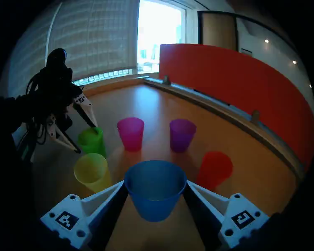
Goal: Pour water
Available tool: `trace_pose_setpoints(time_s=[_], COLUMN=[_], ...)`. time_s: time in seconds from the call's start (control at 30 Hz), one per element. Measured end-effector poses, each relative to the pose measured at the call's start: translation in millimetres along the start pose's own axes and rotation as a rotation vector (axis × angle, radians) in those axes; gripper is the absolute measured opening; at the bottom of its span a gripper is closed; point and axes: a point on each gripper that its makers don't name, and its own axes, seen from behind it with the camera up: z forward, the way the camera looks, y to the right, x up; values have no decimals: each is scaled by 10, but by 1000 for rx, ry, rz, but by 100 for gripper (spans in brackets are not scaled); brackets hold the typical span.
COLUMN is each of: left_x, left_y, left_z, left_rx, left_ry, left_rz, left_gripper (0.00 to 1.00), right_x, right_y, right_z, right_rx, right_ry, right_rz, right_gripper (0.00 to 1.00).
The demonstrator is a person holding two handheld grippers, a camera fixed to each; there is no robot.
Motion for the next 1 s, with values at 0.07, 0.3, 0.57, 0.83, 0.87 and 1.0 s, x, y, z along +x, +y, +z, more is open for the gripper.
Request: trace_pose_setpoints(time_s=[0.07,0.3,0.57,0.83,0.87,1.0], left_x=[-23,-100,-114,-131,-137,-157], left_y=[27,30,8,-14,-15,-4], left_z=[-2,-46,-122,-178,-180,-197], left_rx=[-10,0,21,38,41,45], left_ry=[-10,-30,-24,-9,-9,-11], left_rz=[-10,-2,-7,-21,-19,-18], left_gripper=[100,100,100,100,100,100], right_x=[-28,-144,-265,-395,-409,-427], right_y=[0,1,-7,1,0,-16], right_z=[17,106,171,196,201,187], right_rx=[0,3,6,-4,-6,-7], right_ry=[-6,-45,-77,-97,-100,-96], right_rz=[2,12,22,15,12,8], right_gripper=[91,91,91,91,91,91])
